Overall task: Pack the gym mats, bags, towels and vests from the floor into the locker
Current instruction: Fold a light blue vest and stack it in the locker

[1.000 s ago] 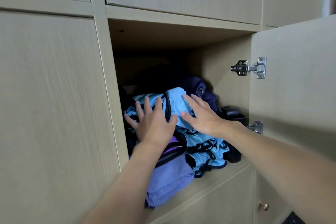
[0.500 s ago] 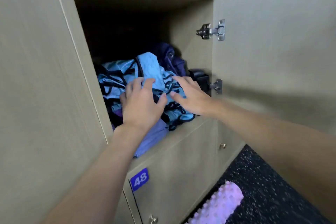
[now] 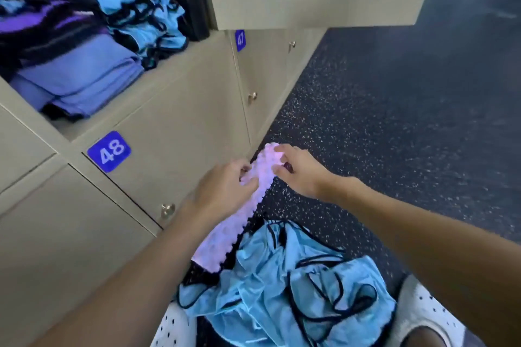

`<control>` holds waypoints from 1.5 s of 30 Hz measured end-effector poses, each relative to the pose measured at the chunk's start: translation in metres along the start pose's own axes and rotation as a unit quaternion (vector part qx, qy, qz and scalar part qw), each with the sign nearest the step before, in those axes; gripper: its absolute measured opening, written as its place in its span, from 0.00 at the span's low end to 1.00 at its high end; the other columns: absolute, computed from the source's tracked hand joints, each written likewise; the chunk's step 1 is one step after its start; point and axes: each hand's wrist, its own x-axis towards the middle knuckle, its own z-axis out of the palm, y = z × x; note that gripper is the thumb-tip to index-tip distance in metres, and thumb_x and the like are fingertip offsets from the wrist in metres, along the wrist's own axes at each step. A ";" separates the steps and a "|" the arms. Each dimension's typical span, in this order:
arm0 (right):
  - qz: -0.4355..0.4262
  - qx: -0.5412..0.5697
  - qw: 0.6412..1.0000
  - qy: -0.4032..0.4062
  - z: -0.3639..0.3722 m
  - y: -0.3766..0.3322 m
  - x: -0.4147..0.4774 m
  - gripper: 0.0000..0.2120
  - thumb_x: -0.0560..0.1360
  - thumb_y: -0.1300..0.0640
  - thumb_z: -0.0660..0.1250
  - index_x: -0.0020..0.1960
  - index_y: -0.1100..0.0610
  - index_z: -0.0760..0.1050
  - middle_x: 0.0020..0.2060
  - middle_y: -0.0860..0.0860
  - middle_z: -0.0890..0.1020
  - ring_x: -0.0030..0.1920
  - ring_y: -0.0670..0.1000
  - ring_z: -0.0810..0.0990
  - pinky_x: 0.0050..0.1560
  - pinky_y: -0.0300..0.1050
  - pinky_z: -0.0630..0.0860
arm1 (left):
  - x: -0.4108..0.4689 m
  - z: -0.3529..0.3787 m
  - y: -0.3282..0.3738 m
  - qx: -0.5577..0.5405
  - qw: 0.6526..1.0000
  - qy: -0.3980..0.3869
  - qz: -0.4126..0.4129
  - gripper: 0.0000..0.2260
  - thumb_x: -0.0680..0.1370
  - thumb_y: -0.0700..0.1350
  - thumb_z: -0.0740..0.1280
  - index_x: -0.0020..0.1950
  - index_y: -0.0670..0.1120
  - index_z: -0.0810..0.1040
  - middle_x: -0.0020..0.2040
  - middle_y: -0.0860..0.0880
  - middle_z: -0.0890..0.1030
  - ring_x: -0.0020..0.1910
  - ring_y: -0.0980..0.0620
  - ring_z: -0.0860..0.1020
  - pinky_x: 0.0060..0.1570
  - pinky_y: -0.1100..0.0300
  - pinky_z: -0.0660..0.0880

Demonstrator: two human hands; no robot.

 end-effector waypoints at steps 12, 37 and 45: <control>0.207 0.005 0.976 -0.066 0.124 0.134 -0.088 0.24 0.81 0.47 0.63 0.73 0.54 0.65 0.66 0.55 0.74 0.66 0.57 0.71 0.66 0.55 0.69 | -0.028 0.180 -0.050 0.069 0.977 -0.195 0.056 0.24 0.79 0.54 0.66 0.74 0.49 0.70 0.74 0.49 0.68 0.72 0.47 0.67 0.69 0.52 0.65; 0.109 0.020 0.993 0.041 -0.029 0.100 -0.035 0.07 0.78 0.57 0.70 0.43 0.60 0.79 0.34 0.51 0.79 0.33 0.47 0.72 0.30 0.39 0.67 | 0.076 0.106 0.019 -0.097 0.973 -0.104 0.181 0.08 0.81 0.45 0.67 0.50 0.42 0.82 0.44 0.48 0.82 0.46 0.47 0.78 0.44 0.55 0.71; -0.017 0.054 0.988 0.145 -0.155 -0.039 -0.016 0.08 0.76 0.60 0.70 0.38 0.59 0.77 0.30 0.50 0.75 0.26 0.42 0.69 0.27 0.37 0.68 | 0.071 -0.069 0.073 -0.168 0.967 0.006 0.194 0.13 0.80 0.42 0.69 0.36 0.53 0.75 0.31 0.57 0.74 0.28 0.65 0.71 0.32 0.66 0.65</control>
